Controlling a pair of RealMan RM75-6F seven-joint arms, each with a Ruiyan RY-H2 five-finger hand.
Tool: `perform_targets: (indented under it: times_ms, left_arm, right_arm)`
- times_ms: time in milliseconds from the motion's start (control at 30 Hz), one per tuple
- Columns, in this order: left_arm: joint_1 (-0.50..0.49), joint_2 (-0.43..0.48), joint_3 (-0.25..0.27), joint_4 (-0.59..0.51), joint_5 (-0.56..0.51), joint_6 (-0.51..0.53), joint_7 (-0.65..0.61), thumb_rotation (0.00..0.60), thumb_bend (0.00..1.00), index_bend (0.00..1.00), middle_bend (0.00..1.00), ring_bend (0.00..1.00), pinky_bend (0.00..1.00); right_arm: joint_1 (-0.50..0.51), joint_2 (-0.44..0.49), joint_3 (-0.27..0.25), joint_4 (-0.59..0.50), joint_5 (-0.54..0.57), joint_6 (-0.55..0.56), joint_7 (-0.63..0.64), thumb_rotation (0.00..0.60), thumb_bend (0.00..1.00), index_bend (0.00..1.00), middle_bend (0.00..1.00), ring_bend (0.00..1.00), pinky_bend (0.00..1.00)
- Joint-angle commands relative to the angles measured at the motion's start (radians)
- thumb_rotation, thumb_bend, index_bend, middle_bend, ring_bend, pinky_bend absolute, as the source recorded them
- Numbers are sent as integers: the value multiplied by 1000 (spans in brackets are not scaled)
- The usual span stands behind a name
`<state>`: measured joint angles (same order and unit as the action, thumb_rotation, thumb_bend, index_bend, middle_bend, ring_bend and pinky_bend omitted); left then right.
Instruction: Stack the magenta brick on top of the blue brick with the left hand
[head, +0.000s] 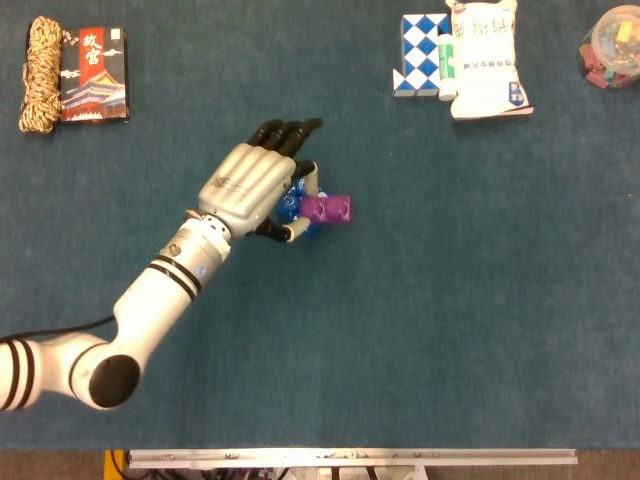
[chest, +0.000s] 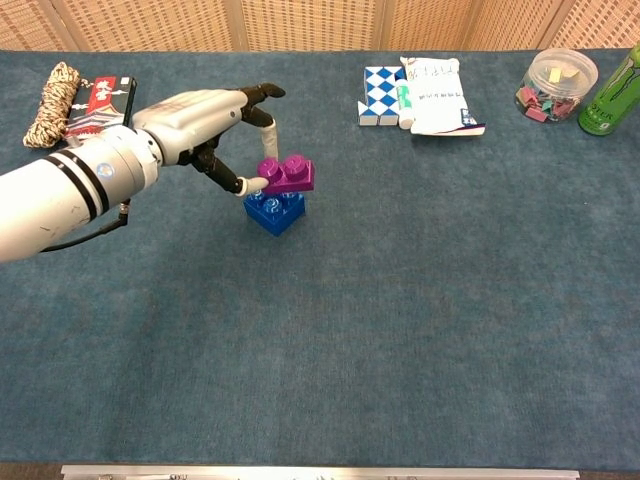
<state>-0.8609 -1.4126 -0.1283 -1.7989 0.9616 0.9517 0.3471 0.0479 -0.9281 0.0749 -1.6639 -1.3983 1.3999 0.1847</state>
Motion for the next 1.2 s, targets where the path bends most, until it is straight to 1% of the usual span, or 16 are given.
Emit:
perform_targets:
  times_ms: [33, 133, 233, 433, 533, 700, 1000, 1200]
  left_arm:
    - [28, 10, 48, 131, 237, -92, -171, 600, 326, 564, 0, 0, 40]
    - [31, -13, 63, 213, 358, -78, -248, 600, 326, 561, 0, 0, 40]
    - [33, -35, 76, 294, 447, -55, -325, 600, 327, 558, 0, 0, 40]
    - [32, -54, 103, 417, 575, 0, -405, 600, 327, 552, 0, 0, 41]
    - [27, -55, 112, 450, 616, 20, -437, 600, 327, 551, 0, 0, 41]
    - [9, -57, 127, 504, 688, 47, -448, 600, 327, 550, 0, 0, 41]
    - [-38, -50, 151, 547, 756, 32, -480, 600, 327, 551, 0, 0, 41]
    - [-74, -47, 172, 585, 790, -2, -482, 600, 327, 551, 0, 0, 41]
  right_arm:
    - [2, -1, 2, 1, 6, -4, -2, 600, 335, 380, 302, 264, 403]
    - [6, -4, 5, 4, 17, -14, -9, 600, 336, 380, 302, 264, 403]
    - [11, -7, 7, 6, 29, -28, -18, 600, 336, 380, 302, 264, 403]
    - [22, -14, 12, 7, 52, -50, -40, 600, 336, 380, 302, 264, 403]
    - [24, -17, 14, 6, 57, -53, -51, 600, 336, 380, 302, 264, 403]
    - [27, -22, 16, 6, 69, -59, -65, 600, 336, 380, 302, 264, 403]
    - [35, -28, 23, 11, 98, -79, -82, 600, 336, 380, 302, 264, 403]
    - [36, -29, 30, 15, 114, -82, -84, 600, 336, 379, 302, 264, 403]
